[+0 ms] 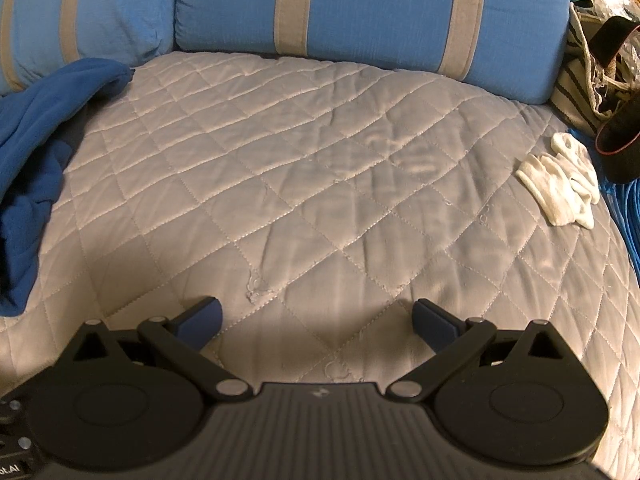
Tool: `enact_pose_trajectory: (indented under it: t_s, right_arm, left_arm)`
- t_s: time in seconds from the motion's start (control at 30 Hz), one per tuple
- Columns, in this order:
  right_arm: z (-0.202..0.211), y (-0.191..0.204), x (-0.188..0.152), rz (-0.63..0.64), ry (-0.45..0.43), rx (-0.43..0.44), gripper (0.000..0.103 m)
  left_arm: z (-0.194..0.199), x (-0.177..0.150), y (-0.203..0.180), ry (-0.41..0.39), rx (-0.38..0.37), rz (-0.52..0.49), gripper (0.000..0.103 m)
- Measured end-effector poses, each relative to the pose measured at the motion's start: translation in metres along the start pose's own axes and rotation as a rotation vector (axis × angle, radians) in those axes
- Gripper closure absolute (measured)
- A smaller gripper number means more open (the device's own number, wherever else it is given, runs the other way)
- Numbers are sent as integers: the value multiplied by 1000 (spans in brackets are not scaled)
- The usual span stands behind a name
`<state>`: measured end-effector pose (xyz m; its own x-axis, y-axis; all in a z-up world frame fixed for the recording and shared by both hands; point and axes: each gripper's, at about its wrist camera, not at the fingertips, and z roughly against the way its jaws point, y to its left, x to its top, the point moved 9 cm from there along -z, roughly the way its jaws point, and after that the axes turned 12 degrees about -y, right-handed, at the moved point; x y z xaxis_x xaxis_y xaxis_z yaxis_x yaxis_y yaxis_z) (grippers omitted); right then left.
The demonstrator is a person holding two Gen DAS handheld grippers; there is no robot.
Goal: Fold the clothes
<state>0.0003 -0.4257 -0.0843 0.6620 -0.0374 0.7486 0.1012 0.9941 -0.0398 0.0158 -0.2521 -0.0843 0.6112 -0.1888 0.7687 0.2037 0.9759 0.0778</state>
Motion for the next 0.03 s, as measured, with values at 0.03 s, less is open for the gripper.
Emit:
enact_pose_trajectory:
  t_s: [0.03]
  right_arm:
    - [0, 0, 0, 0, 0, 0, 1]
  left_arm:
    - [0, 0, 0, -2, 0, 1, 0]
